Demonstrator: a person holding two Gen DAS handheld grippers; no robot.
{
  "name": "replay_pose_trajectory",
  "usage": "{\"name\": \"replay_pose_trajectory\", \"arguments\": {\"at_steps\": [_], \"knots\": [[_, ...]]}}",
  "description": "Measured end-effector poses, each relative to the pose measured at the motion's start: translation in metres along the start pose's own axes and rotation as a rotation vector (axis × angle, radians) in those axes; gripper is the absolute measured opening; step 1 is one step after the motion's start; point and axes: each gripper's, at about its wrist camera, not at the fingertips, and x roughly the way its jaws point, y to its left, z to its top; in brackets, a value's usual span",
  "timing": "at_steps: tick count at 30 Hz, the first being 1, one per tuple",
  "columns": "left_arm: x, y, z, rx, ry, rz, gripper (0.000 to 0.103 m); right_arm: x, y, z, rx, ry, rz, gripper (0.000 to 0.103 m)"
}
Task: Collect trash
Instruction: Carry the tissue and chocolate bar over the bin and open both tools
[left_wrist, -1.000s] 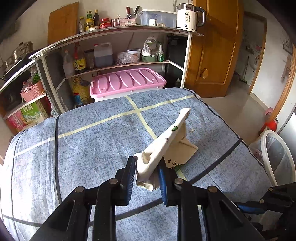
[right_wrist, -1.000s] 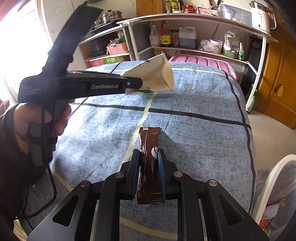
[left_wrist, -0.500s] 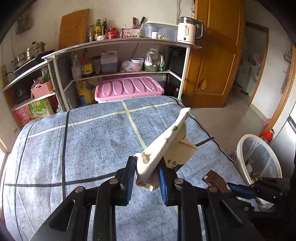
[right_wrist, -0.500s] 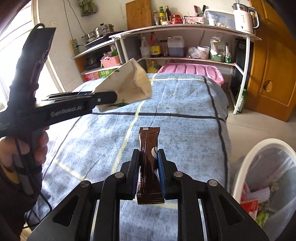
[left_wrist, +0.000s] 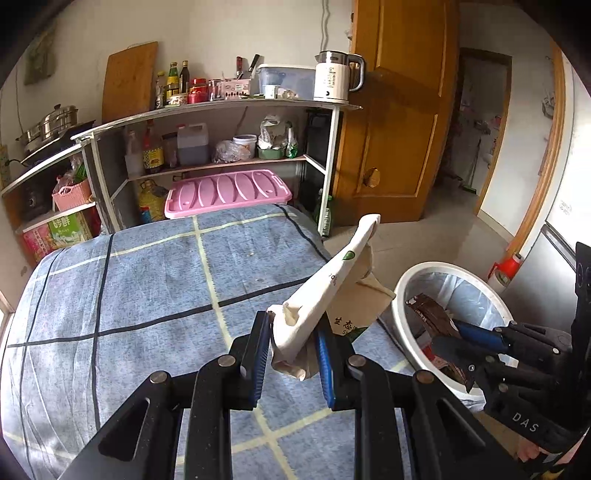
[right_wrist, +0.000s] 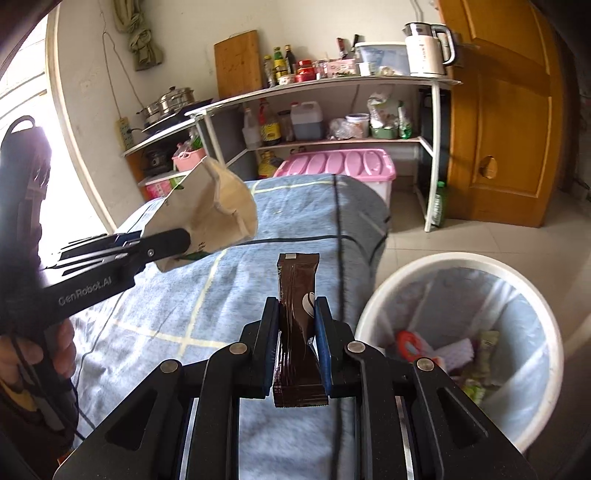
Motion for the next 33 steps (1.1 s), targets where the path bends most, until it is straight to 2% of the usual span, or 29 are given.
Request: {"name": "replay_pose_trajectory", "arguments": {"at_steps": [7, 17, 23, 33], "knots": [[0.0, -0.053, -0.005, 0.03, -0.015, -0.05, 0.025, -0.033, -0.041, -0.009, 0.047, -0.028, -0.071, 0.02], [0.021, -0.118, -0.009, 0.041, 0.036, -0.159, 0.025, -0.065, -0.099, -0.017, 0.113, -0.047, -0.162, 0.02], [0.03, -0.146, -0.013, 0.042, 0.054, -0.184, 0.025, -0.074, -0.123, -0.023, 0.138, -0.04, -0.189, 0.02], [0.057, -0.174, -0.025, 0.044, 0.109, -0.167, 0.025, -0.054, -0.151, -0.028, 0.141, 0.03, -0.222, 0.02]]}}
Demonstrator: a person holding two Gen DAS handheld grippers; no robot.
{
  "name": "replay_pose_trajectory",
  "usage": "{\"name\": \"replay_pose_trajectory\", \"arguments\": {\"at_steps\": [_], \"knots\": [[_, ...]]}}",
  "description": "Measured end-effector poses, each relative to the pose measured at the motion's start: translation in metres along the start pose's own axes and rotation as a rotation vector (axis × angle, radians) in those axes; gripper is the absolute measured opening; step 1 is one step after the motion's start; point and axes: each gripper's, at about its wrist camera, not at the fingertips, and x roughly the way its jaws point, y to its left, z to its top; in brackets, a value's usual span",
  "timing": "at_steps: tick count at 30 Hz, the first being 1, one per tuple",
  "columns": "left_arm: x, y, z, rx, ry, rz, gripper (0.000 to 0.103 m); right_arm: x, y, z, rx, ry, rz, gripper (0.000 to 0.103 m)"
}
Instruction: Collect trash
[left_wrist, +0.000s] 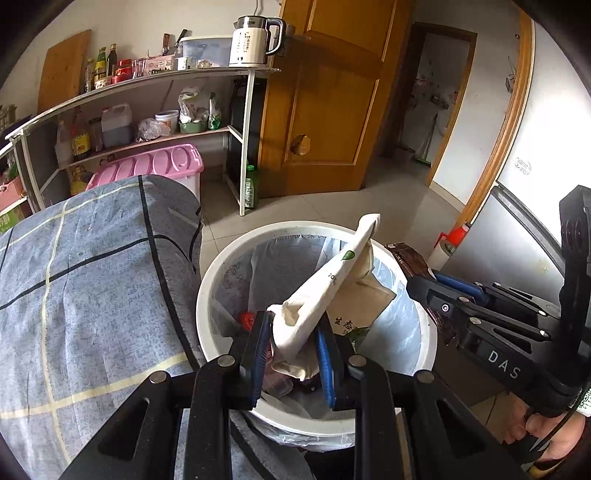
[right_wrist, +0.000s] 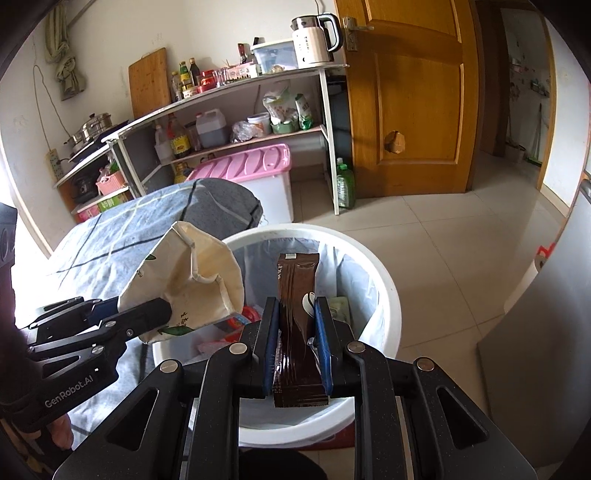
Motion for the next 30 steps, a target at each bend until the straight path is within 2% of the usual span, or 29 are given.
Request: {"name": "replay_pose_trajectory", "arguments": {"at_steps": [10, 12, 13, 15, 16, 17, 23, 27, 30], "knots": [[0.023, 0.008, 0.002, -0.033, 0.044, 0.071, 0.026, 0.03, -0.011, -0.003, -0.009, 0.067, -0.027, 0.02], [0.027, 0.007, 0.002, -0.025, 0.05, 0.086, 0.028, 0.035, -0.012, -0.003, -0.012, 0.082, -0.027, 0.021], [0.029, 0.007, 0.002, -0.029, 0.055, 0.086, 0.033, 0.037, -0.013, -0.003, -0.014, 0.089, -0.026, 0.021], [0.03, 0.007, 0.002, -0.028, 0.056, 0.084, 0.042, 0.038, -0.014, -0.003, -0.014, 0.091, -0.034, 0.03], [0.03, 0.008, 0.002, -0.029, 0.054, 0.082, 0.046, 0.038, -0.015, -0.003, -0.013, 0.089, -0.036, 0.042], [0.03, 0.008, 0.002, -0.031, 0.054, 0.08, 0.047, 0.038, -0.015, -0.003, -0.01, 0.086, -0.033, 0.047], [0.028, 0.006, 0.002, -0.029, 0.049, 0.079, 0.047, 0.031, -0.018, -0.004, 0.008, 0.072, -0.034, 0.047], [0.019, 0.001, 0.0, -0.004, 0.027, 0.099, 0.054, 0.021, -0.013, -0.007, 0.017, 0.052, -0.024, 0.047], [0.009, -0.002, -0.003, 0.004, 0.009, 0.094, 0.054, 0.011, -0.009, -0.01, 0.02, 0.033, -0.024, 0.047]]}}
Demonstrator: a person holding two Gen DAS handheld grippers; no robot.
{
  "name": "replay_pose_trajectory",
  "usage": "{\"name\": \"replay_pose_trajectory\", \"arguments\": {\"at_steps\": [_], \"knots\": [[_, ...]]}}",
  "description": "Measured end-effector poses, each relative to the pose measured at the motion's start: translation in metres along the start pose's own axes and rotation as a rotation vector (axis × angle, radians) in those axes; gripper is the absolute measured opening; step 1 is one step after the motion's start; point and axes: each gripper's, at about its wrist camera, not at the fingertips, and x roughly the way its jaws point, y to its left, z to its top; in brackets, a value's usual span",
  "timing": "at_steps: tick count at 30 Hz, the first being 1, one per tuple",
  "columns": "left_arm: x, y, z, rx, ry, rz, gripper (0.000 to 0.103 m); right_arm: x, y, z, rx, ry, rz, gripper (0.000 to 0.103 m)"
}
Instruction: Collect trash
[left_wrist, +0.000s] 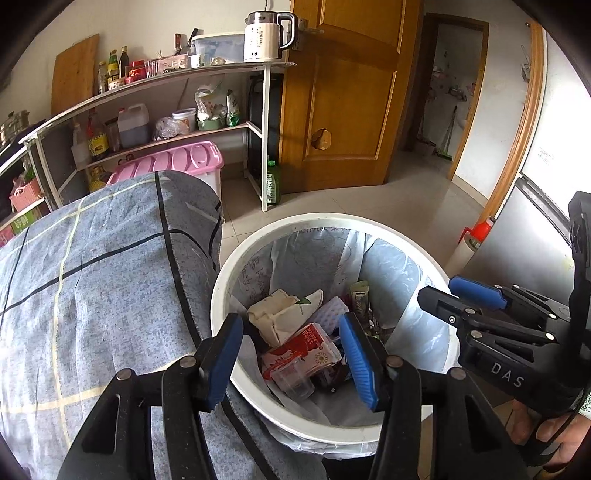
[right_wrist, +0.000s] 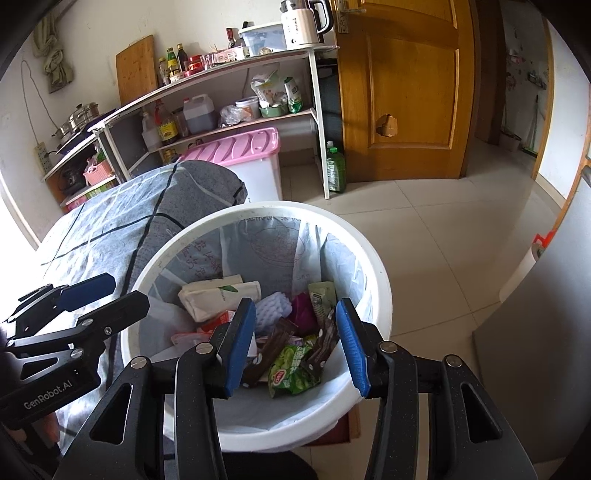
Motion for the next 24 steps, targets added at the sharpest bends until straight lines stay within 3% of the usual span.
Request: {"name": "replay_pose_trajectory", "arguments": {"at_steps": [8, 18, 24], "knots": [[-0.042, -0.002, -0.018, -0.005, -0.084, 0.072, 0.055, -0.043, 0.022, -0.016, -0.007, -0.088, -0.034, 0.047], [-0.094, 0.009, -0.046, -0.024, -0.175, 0.105, 0.055, -0.084, 0.051, -0.044, -0.015, -0.159, -0.057, 0.047], [-0.12, 0.011, -0.064, -0.014, -0.195, 0.159, 0.055, -0.106, 0.065, -0.066, -0.014, -0.202, -0.099, 0.047]]}}
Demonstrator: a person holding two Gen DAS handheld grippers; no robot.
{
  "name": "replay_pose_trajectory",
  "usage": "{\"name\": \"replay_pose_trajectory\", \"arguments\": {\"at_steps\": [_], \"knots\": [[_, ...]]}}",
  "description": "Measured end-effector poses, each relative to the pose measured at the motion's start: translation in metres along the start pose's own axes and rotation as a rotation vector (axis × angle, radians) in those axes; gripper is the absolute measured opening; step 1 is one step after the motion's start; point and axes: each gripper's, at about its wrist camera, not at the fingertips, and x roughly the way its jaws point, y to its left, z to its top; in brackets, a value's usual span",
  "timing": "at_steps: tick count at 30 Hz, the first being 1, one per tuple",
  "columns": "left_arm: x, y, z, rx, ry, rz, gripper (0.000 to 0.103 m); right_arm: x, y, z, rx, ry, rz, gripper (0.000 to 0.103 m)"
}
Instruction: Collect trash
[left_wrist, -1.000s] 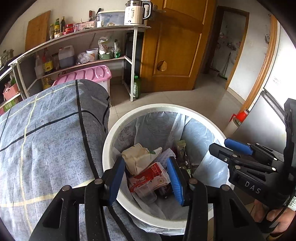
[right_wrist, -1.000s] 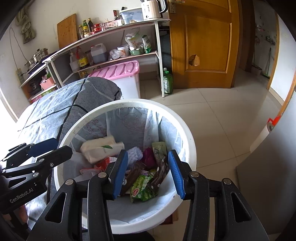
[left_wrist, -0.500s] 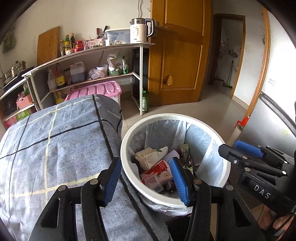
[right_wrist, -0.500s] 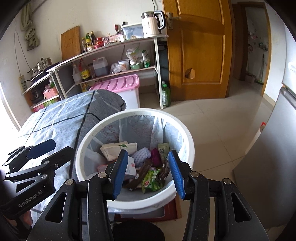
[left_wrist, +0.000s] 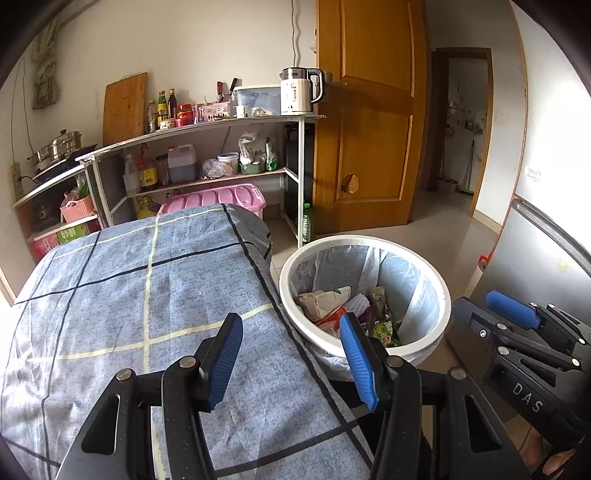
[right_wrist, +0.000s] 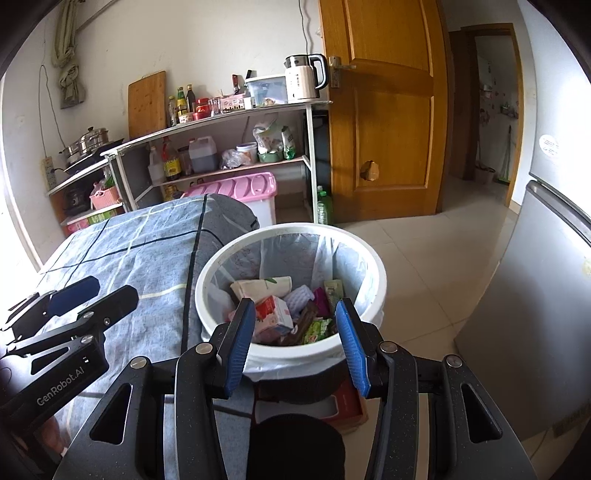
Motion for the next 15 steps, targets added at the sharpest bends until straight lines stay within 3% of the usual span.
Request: {"name": "replay_pose_trajectory", "arguments": {"at_steps": [2, 6, 15], "knots": [[-0.009, 0.0, -0.005, 0.013, -0.015, 0.04, 0.055, -0.007, 0.002, -0.005, 0.008, -0.011, -0.001, 0.047], [-0.022, 0.002, -0.013, -0.008, -0.021, 0.004, 0.055, -0.018, -0.001, -0.014, 0.045, -0.029, -0.004, 0.047], [-0.035, 0.001, -0.024, -0.013, -0.029, 0.034, 0.055, -0.026, 0.002, -0.022, 0.053, -0.039, -0.01, 0.047]]}}
